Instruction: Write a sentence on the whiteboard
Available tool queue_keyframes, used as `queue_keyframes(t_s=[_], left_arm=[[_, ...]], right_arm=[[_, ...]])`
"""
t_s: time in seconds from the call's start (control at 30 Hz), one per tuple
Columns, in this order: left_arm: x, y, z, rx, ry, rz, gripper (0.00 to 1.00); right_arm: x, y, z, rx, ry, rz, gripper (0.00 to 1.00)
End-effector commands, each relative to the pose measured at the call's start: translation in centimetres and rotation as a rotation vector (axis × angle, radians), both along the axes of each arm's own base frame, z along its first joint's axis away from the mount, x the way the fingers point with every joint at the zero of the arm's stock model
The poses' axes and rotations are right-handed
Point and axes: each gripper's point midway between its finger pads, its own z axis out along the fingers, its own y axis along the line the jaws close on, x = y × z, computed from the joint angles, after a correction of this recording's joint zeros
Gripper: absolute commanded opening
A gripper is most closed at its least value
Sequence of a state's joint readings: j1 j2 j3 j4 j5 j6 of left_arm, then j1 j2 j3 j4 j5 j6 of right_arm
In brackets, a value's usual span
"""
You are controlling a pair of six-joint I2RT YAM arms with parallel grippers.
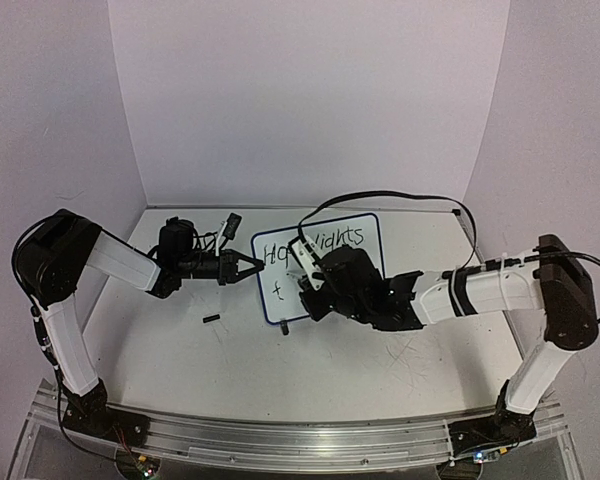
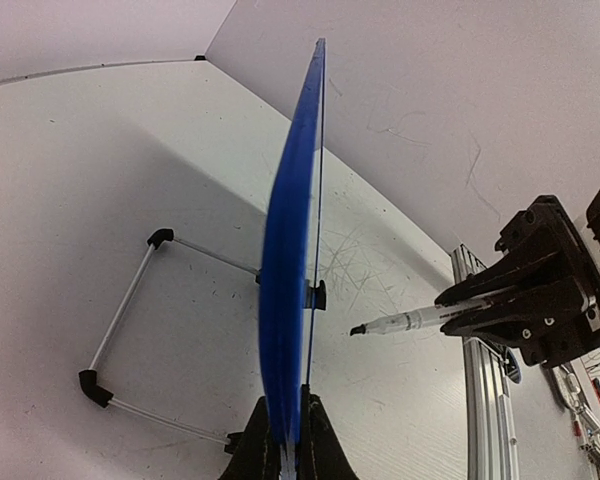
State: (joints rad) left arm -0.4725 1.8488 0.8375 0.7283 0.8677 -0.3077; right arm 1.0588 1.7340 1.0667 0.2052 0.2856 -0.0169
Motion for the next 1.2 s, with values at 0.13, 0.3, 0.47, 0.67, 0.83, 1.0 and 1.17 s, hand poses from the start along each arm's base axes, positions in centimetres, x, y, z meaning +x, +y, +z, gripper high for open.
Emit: queue_keyframes(t_s=[0.13,0.3,0.47,0.67,0.83,1.0,1.17], left_arm=[[0.0,0.1,-1.8,0.069,0.021,0.018,0.0],[0.0,0.1,-1.7,0.068,0.02,0.016,0.0],[0.0,0.0,-1.7,0.067,0.019,0.014,0.0],[0.0,0.0,-1.7,0.069,0.02,0.015,0.0],[0.0,0.0,-1.7,0.07,0.021,0.014,0.0],[0.0,0.0,-1.7,0.069,0.02,0.014,0.0],[0.0,0.0,-1.7,0.069,0.021,0.014,0.0]], right_arm=[[0.7,2.2,0.7,0.019,-0.022,0.039,0.0],[1.1,2.0,0.5,0.011,-0.031,0.012,0.0],[1.5,1.9,0.1,0.0,-0.034,-0.011,0.0],[1.7,1.3,-0.5,-0.025,-0.033,-0.04,0.0],[1.3,0.9,-1.2,-0.033,-0.007,-0.036,0.0],[0.9,0.6,-1.9,-0.043,0.015,-0.029,0.0],[0.4,0.3,-2.6,-0.034,0.048,-0.035,0.0]])
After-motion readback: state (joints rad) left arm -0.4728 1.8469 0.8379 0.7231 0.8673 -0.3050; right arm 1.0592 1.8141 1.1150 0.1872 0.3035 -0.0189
